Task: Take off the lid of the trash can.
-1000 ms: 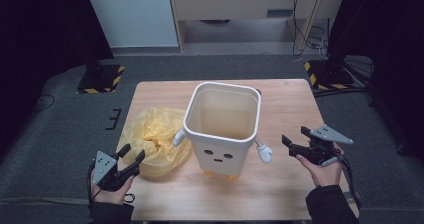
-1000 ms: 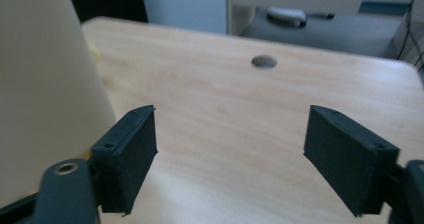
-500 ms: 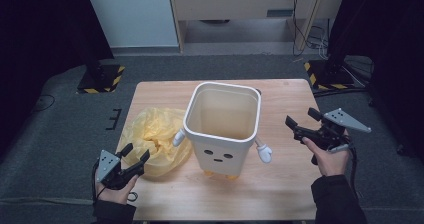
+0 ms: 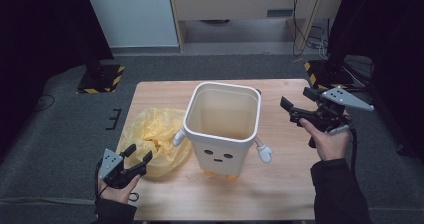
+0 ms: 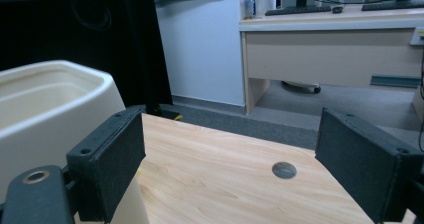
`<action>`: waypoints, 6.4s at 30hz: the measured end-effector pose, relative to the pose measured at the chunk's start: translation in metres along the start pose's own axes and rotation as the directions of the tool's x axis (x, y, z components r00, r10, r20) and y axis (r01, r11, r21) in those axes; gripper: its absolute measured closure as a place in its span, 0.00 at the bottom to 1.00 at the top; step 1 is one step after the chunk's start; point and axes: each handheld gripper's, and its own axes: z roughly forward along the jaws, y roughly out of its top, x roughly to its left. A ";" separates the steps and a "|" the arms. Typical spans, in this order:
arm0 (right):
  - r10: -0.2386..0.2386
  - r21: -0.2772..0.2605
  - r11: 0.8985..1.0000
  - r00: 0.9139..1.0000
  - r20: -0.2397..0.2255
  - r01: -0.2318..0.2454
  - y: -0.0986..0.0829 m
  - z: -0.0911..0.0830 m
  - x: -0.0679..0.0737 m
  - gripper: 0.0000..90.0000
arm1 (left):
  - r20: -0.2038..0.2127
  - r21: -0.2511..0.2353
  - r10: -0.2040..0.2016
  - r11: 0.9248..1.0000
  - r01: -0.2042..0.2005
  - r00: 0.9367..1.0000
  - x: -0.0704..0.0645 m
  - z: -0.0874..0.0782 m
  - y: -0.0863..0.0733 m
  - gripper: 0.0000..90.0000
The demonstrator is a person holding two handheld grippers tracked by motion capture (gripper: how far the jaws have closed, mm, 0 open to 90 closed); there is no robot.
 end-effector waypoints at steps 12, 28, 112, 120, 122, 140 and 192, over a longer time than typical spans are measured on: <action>-0.026 -0.062 0.998 1.000 -0.008 0.025 0.036 0.007 0.014 0.15 | 0.016 0.014 -0.013 1.000 0.013 1.000 -0.001 0.005 -0.002 0.33; -0.071 -0.100 0.993 0.992 -0.107 0.060 0.066 0.037 0.048 0.16 | 0.024 0.016 -0.029 0.999 0.029 0.999 -0.001 0.008 -0.002 0.32; 0.015 0.047 0.999 0.928 -0.373 0.003 0.081 0.071 0.055 0.82 | 0.031 0.022 -0.033 0.999 0.033 0.999 0.000 0.009 -0.003 0.31; -0.020 -0.074 0.997 0.967 -0.255 0.001 0.093 0.041 0.052 0.82 | 0.031 0.022 -0.030 0.999 0.029 0.999 0.000 0.009 -0.003 0.31; -0.014 -0.094 0.996 0.971 -0.237 -0.009 0.093 0.032 0.049 0.82 | 0.031 0.023 -0.028 0.999 0.027 0.999 -0.001 0.009 -0.002 0.31; 0.004 -0.205 0.979 1.000 0.017 -0.001 0.076 -0.031 0.001 0.81 | 0.030 0.024 -0.028 0.999 0.028 0.999 -0.001 0.009 -0.003 0.31; 0.098 0.084 0.988 0.951 0.292 -0.128 -0.138 0.011 -0.073 0.81 | 0.029 0.027 -0.028 0.999 0.027 0.999 -0.001 0.010 -0.003 0.31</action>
